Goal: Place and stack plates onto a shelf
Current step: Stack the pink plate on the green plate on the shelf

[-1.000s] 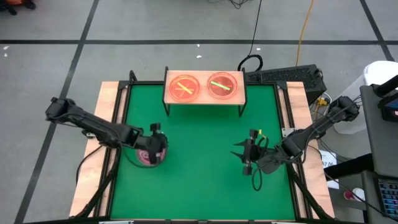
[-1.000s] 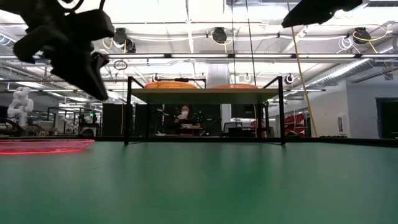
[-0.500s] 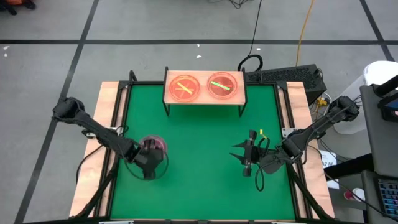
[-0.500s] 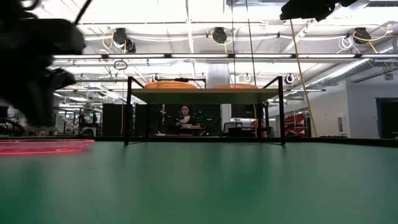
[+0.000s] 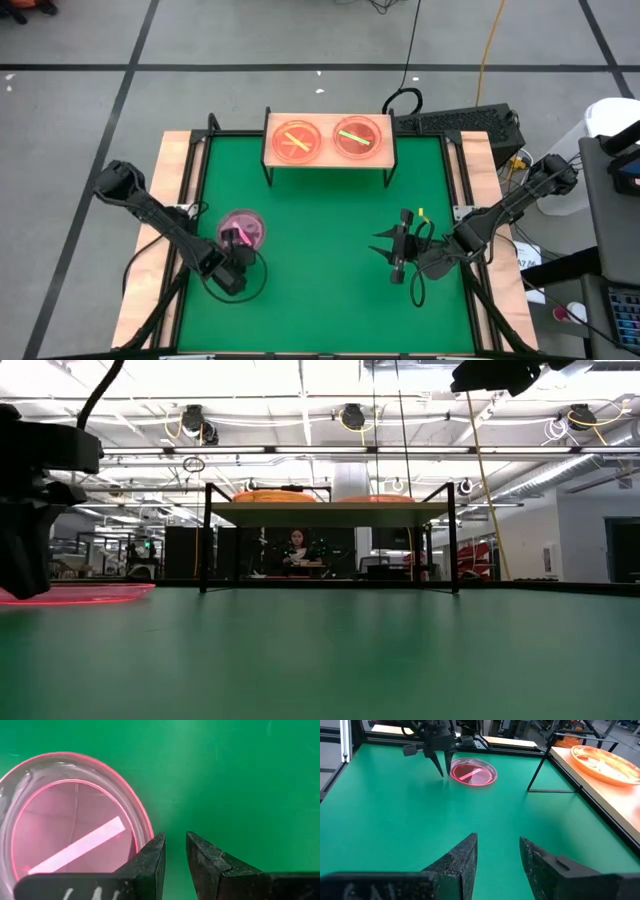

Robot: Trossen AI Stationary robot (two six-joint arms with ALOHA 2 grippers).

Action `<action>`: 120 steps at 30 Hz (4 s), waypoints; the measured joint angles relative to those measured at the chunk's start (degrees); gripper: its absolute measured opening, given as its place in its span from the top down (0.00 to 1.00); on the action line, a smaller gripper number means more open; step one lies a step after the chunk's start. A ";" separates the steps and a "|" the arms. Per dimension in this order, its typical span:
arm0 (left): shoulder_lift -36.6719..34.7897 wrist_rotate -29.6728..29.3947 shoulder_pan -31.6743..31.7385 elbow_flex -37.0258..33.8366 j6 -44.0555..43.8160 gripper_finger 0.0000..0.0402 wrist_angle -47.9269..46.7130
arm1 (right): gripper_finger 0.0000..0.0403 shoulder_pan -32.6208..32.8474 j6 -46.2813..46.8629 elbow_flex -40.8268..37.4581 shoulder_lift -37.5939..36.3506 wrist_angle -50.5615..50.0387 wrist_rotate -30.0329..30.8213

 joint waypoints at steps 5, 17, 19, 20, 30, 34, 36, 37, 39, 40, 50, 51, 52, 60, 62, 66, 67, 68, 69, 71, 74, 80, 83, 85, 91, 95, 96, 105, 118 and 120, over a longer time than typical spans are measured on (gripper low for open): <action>-0.12 0.13 -0.79 1.09 1.02 0.79 0.12 | 0.67 0.00 -0.19 -1.75 0.02 3.06 -0.05; -0.13 -2.33 -1.14 2.12 -2.87 0.79 -8.06 | 0.67 0.00 -2.12 -5.75 0.04 9.86 -0.31; -0.13 -2.78 -1.14 2.12 -3.79 0.79 -8.67 | 0.67 0.00 -2.12 -5.75 0.04 9.86 -0.31; -0.13 -2.80 -1.14 2.12 -4.00 0.79 -8.56 | 0.67 0.01 -2.18 -5.75 0.04 9.86 -0.32; -0.13 -2.89 -1.14 0.96 -4.09 0.79 -5.93 | 0.67 7.97 -8.54 -6.71 -8.93 10.54 5.93; -0.13 -2.82 -1.14 -0.95 -4.08 0.79 -4.85 | 0.67 11.45 -11.50 -12.60 -17.07 15.97 11.67; -0.13 -2.82 -1.14 -1.60 -4.58 0.79 -4.83 | 0.67 12.62 -13.14 -16.93 -21.49 19.65 11.78; -0.13 -2.82 -1.14 -1.85 -4.63 0.79 -4.70 | 0.67 13.18 -14.20 -19.21 -23.81 21.83 11.78; -0.13 -2.85 -1.14 -2.45 -4.63 0.79 -3.76 | 0.67 14.21 -16.93 -23.83 -28.17 26.77 11.76; -0.16 -2.89 -1.14 -2.67 -4.63 0.79 -3.36 | 0.67 14.68 -18.53 -26.27 -30.39 29.57 11.76; -0.22 -3.65 -1.16 -3.08 -3.06 0.80 -2.75 | 0.67 16.65 -32.28 -45.13 -45.44 57.55 11.88; -0.22 -3.74 -1.16 -3.08 -2.38 0.80 -2.73 | 0.67 16.65 -32.34 -46.09 -46.24 59.80 11.75; -0.22 -3.94 -1.16 -3.11 -1.65 0.80 -2.72 | 0.67 16.67 -32.62 -46.00 -46.99 58.06 12.24; -0.13 -6.07 -0.65 -3.23 -0.50 0.97 -2.81 | 0.67 16.76 -32.96 -46.05 -47.41 57.87 13.27; -0.13 -6.23 -0.53 -3.23 0.06 0.98 -2.73 | 0.67 16.76 -32.99 -46.07 -47.36 57.72 13.23; -0.16 -6.97 -0.52 -1.75 3.47 0.99 -2.80 | 0.67 16.76 -32.96 -46.10 -47.39 57.79 13.25; -0.27 -7.79 -0.52 -0.87 4.86 0.99 -2.75 | 0.67 16.76 -32.96 -46.10 -47.41 57.83 13.23; -0.40 -8.85 -0.52 0.14 6.50 0.99 -2.73 | 0.67 16.76 -32.98 -46.10 -47.39 57.81 13.22; -0.46 -10.06 -0.46 1.30 8.58 0.99 -2.75 | 0.67 16.76 -32.97 -46.13 -47.39 57.81 13.25; -0.46 -12.73 -0.21 3.96 13.55 0.99 -2.74 | 0.67 16.76 -32.98 -46.14 -47.39 57.82 13.22; -0.46 -16.88 0.82 8.43 22.68 0.99 -2.73 | 0.67 16.76 -32.96 -46.14 -47.39 57.81 13.22; -0.48 -21.82 5.97 16.84 43.53 1.00 -2.33 | 0.67 16.76 -32.96 -46.18 -47.39 57.81 13.22; -0.50 -22.16 10.53 19.98 56.28 1.00 0.97 | 0.67 16.76 -32.96 -46.21 -47.39 57.81 13.22; -0.50 -22.16 14.17 21.52 65.34 1.00 4.77 | 0.67 16.76 -32.96 -46.21 -47.39 57.81 13.22; -0.50 -12.86 27.21 25.16 91.60 1.00 16.68 | 0.67 16.76 -32.96 -46.21 -47.39 57.81 13.22; -0.55 -1.69 37.33 25.92 98.71 1.00 29.23 | 0.67 16.76 -32.96 -46.21 -47.39 57.81 13.22; -0.57 2.13 40.00 25.92 98.73 1.00 31.72 | 0.67 16.76 -32.96 -46.21 -47.39 57.81 13.22; 5.00 15.15 53.02 28.59 99.55 0.98 40.08 | 0.67 16.76 -32.96 -46.24 -47.36 57.77 13.20; 19.03 14.23 54.05 50.69 102.58 0.97 23.48 | 0.67 16.76 -32.96 -46.25 -47.36 57.83 13.20; 18.93 14.25 54.79 50.86 102.09 0.97 25.08 | 0.67 16.76 -32.96 -46.25 -47.36 57.77 13.20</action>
